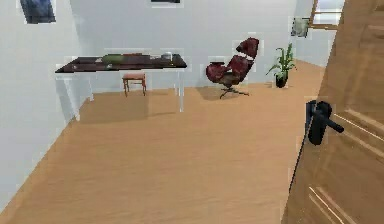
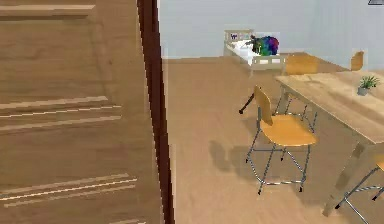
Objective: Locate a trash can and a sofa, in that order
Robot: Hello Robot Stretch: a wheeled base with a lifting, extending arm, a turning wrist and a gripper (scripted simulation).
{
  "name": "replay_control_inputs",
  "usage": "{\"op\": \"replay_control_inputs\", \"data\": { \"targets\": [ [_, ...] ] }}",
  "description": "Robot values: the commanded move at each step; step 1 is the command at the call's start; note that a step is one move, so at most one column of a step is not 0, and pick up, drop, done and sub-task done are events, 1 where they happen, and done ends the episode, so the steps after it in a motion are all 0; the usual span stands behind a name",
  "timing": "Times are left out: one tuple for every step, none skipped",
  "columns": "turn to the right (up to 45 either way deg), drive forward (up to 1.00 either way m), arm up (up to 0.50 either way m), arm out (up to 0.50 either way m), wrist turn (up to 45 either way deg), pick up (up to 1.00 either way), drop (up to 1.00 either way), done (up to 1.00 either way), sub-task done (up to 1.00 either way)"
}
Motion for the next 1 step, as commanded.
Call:
{"op": "replay_control_inputs", "data": {
  "targets": [
    [0.0, 1.0, 0.0, 0.0, 0.0, 0.0, 0.0, 0.0, 0.0]
  ]
}}
